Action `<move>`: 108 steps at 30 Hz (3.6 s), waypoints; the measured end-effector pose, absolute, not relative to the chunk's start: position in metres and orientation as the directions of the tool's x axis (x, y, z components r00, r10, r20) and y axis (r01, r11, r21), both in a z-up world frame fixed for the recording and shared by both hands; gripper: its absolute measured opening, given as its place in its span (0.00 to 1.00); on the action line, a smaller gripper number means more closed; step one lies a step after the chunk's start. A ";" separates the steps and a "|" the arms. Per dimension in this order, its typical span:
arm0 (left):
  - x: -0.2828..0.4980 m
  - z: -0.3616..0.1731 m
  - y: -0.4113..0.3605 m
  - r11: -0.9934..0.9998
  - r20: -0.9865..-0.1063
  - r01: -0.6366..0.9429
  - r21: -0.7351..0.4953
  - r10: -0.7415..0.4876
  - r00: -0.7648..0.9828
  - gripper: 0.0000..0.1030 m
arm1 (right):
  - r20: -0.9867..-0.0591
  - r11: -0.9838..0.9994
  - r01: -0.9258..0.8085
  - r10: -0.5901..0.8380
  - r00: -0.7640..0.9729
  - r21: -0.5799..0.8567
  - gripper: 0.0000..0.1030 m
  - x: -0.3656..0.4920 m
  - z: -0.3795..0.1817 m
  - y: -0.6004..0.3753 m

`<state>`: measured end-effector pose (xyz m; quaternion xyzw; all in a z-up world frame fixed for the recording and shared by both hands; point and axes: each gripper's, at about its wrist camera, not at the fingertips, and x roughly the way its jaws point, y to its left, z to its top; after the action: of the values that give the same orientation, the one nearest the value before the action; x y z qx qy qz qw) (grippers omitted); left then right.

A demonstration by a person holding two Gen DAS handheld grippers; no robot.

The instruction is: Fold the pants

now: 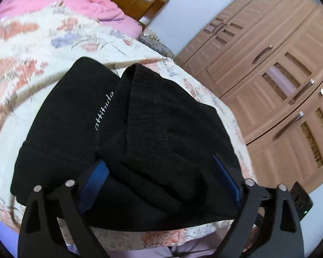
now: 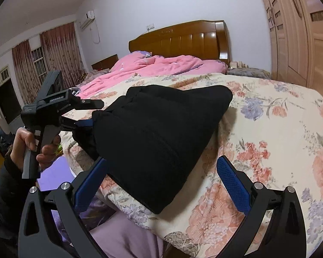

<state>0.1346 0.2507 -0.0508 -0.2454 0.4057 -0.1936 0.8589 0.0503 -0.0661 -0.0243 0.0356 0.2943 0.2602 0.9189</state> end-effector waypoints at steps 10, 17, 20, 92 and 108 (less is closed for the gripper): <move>0.149 -0.070 0.235 0.821 -0.619 0.129 -0.556 -0.513 0.595 0.91 | -0.555 0.871 -0.455 0.474 0.684 0.184 0.96 0.043 -0.040 -0.064; 0.135 -0.053 0.220 0.879 -0.625 0.091 -0.468 -0.402 0.669 0.39 | -0.603 0.882 -0.471 0.385 0.699 0.016 0.96 0.029 -0.066 -0.039; 0.123 -0.026 0.205 0.905 -0.595 0.122 -0.407 -0.364 0.717 0.36 | -0.579 0.923 -0.384 0.304 0.757 -0.017 0.96 0.034 -0.066 -0.042; 0.204 -0.056 0.286 0.987 -0.791 0.030 -0.157 -0.144 0.594 0.98 | -0.771 0.843 -0.514 0.433 0.468 0.161 0.96 0.300 -0.056 0.036; 0.206 -0.056 0.283 0.989 -0.791 0.025 -0.148 -0.133 0.597 0.97 | -0.669 0.738 -0.674 0.485 0.563 -0.033 0.96 0.122 -0.046 0.062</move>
<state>0.2061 0.2830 -0.0558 -0.0606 0.4467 -0.0443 0.8915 0.1224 0.0617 -0.0457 -0.1440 0.3284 0.3323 0.8723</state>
